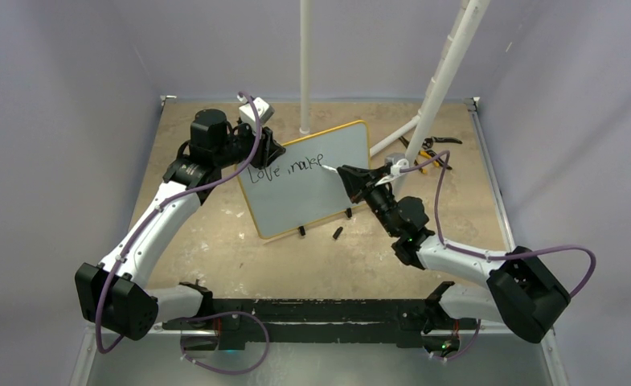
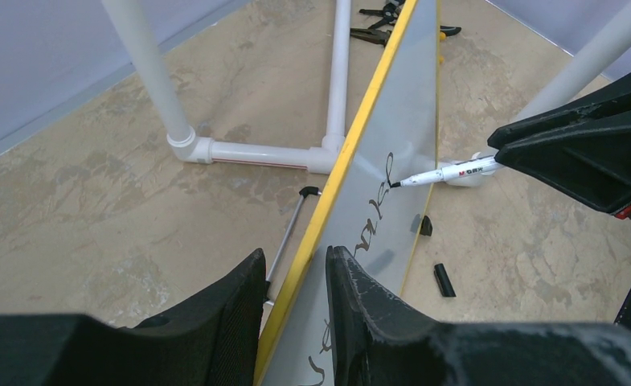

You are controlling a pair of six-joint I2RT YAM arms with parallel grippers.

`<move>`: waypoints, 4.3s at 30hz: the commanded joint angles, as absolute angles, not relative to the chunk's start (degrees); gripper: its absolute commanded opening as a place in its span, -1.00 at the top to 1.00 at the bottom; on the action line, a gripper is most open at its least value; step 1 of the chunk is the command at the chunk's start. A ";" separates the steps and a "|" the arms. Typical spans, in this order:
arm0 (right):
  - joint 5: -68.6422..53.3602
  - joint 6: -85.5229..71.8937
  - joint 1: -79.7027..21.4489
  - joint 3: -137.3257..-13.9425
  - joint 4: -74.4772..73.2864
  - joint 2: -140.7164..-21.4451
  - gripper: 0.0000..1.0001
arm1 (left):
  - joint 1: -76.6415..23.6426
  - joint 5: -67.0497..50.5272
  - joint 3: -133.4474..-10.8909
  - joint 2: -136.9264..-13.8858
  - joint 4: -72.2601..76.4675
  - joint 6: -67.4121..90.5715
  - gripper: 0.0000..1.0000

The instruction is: Write a sentence on the whiteboard

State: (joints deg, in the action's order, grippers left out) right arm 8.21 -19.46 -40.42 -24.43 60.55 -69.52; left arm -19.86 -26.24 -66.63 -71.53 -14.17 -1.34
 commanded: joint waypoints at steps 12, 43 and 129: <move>12.53 -18.22 -40.17 -25.41 62.52 -65.92 1.00 | -19.86 -27.58 -65.68 -71.46 -13.01 -2.26 0.36; 10.50 -18.57 -40.17 -25.14 63.48 -69.55 1.00 | -19.87 -27.67 -65.39 -71.72 -12.99 -2.36 0.38; 12.34 -12.50 -39.90 -25.40 51.89 -54.21 1.00 | -25.40 -38.37 -81.31 -86.92 -28.89 -10.14 1.00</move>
State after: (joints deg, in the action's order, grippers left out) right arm 10.59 -14.22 -40.10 -22.24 50.09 -52.88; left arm -25.26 -37.28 -82.59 -87.92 -25.67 -8.54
